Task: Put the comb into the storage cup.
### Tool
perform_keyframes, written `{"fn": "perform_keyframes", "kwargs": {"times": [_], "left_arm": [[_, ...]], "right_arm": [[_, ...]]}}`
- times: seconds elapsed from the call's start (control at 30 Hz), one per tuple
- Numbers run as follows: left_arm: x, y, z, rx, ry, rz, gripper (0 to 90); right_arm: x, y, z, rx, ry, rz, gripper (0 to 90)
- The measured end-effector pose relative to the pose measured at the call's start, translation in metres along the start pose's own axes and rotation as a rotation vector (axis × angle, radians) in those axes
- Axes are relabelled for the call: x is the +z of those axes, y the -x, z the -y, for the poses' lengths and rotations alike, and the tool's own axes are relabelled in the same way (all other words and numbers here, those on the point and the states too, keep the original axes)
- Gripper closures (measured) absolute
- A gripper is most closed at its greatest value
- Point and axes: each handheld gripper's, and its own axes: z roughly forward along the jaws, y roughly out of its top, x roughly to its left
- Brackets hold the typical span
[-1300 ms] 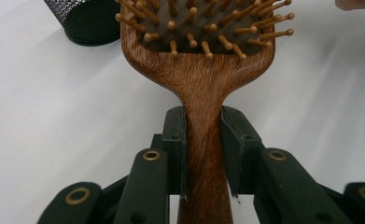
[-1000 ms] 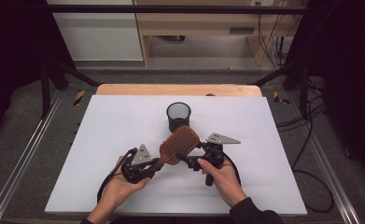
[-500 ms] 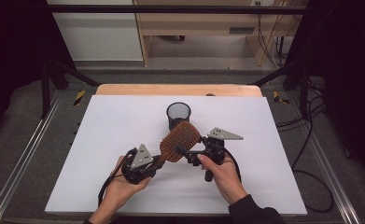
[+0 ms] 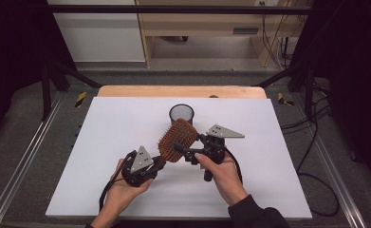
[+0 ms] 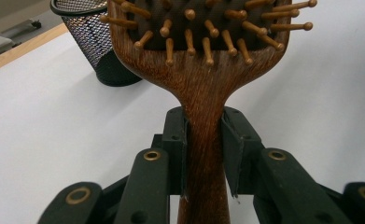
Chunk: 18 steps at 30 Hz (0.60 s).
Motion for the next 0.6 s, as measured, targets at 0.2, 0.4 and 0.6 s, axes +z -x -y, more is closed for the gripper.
{"fn": "perform_keyframes", "kwargs": {"times": [0.2, 0.4, 0.6], "left_arm": [[-0.002, -0.001, 0.0, -0.006, 0.025, -0.008, 72.8], [-0.004, -0.003, 0.001, -0.021, 0.047, -0.015, 72.8], [-0.004, -0.001, 0.0, -0.015, 0.047, -0.015, 72.8]], "right_arm": [[0.004, -0.003, -0.004, 0.029, 0.015, -0.017, 25.0], [0.01, -0.006, -0.009, 0.029, 0.021, -0.009, 29.1], [0.016, -0.01, -0.01, 0.045, 0.008, -0.012, 34.3]]}}
